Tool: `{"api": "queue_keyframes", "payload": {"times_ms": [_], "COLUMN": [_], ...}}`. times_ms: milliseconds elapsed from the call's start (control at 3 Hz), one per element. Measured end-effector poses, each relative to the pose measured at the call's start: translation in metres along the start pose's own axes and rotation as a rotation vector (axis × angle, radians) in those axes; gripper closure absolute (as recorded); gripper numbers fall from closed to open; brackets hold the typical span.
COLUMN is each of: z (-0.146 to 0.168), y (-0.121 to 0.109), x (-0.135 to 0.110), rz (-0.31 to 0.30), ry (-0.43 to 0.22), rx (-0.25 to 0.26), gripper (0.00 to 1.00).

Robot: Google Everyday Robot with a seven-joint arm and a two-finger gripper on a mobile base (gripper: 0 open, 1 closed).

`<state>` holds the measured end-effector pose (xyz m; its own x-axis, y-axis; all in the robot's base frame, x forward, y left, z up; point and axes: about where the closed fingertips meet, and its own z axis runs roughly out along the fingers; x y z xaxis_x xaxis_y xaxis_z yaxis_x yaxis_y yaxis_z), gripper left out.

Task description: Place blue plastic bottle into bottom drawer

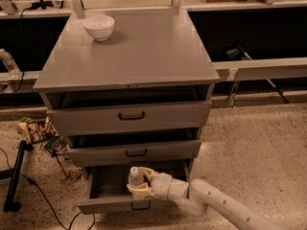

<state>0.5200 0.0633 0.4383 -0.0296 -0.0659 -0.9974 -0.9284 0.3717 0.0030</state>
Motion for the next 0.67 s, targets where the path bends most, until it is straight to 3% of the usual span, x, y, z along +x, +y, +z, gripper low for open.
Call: {"api": "queue_keyframes", "payload": {"times_ms": [333,667], "z": [0.034,0.072], "y": [0.015,0.068], "x": [0.073,0.156], "rz": [0.038,0.172], "ry": [-0.014,-0.044], "rx": [-0.107,-0.267], "gripper": [1.0,1.0]}}
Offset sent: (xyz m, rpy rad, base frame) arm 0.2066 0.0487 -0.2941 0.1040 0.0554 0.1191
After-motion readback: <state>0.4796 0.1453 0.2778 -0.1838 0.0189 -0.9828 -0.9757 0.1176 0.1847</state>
